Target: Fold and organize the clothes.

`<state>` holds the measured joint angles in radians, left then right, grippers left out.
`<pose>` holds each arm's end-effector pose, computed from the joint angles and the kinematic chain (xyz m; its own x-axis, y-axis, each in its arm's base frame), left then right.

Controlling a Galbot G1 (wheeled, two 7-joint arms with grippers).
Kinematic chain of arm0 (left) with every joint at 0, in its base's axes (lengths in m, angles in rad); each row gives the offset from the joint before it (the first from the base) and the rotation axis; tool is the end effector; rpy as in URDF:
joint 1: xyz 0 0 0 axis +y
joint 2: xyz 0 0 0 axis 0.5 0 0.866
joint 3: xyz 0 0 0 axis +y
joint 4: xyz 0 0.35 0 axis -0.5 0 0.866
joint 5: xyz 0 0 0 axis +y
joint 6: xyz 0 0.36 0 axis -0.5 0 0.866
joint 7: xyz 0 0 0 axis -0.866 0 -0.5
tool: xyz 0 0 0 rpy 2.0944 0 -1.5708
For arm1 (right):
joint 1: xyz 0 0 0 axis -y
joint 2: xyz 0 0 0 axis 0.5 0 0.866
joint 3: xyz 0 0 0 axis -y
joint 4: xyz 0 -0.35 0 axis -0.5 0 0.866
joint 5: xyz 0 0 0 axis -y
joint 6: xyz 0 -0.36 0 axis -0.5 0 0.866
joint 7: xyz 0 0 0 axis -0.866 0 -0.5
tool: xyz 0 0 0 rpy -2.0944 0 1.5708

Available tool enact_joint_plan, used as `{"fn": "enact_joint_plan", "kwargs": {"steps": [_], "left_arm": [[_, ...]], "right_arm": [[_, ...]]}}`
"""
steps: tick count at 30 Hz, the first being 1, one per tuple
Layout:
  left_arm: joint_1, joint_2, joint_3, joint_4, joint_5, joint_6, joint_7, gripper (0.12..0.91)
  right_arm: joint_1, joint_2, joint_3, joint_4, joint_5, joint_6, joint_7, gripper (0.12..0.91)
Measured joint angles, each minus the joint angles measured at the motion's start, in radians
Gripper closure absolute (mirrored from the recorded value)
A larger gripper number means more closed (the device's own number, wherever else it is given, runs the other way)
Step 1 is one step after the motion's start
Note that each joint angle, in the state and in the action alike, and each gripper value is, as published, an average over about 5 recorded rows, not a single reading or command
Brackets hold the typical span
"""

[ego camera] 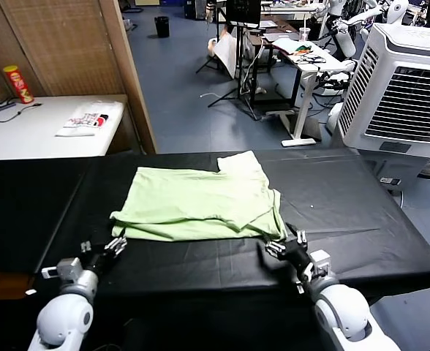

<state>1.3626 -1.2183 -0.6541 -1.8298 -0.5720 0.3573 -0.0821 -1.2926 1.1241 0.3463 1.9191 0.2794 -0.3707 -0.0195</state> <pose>0.2578 0.1315 -0.3222 -0.9227 -0.0395 0.3834 -0.1105 0.9801 -0.1651 0.2671 -0.0443 -0.3046 -0.8963 -0.2614 0.3583 -0.3126 0.9454 -0.0921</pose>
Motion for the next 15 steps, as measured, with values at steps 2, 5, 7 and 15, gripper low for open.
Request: {"fn": "enact_joint_plan", "kwargs": {"steps": [2,5,7,15], "left_arm": [[0.005,0.000,0.000,-0.004,-0.014,0.002,-0.002,0.571],[0.018,0.000,0.001,-0.019,-0.013,0.004,-0.014,0.739],[0.030,0.001,0.000,-0.035,0.004,0.005,-0.026,0.829],[0.108,0.023,-0.023,-0.142,0.099,0.020,-0.056,0.905]], "right_arm": [[-0.007,0.000,0.004,0.010,0.008,-0.016,0.017,0.879],[-0.020,0.000,0.013,0.029,0.030,-0.048,0.041,0.892],[-0.029,-0.003,0.019,0.043,0.044,-0.070,0.054,0.895],[-0.102,-0.026,0.050,0.125,0.062,-0.136,0.075,0.895]]}}
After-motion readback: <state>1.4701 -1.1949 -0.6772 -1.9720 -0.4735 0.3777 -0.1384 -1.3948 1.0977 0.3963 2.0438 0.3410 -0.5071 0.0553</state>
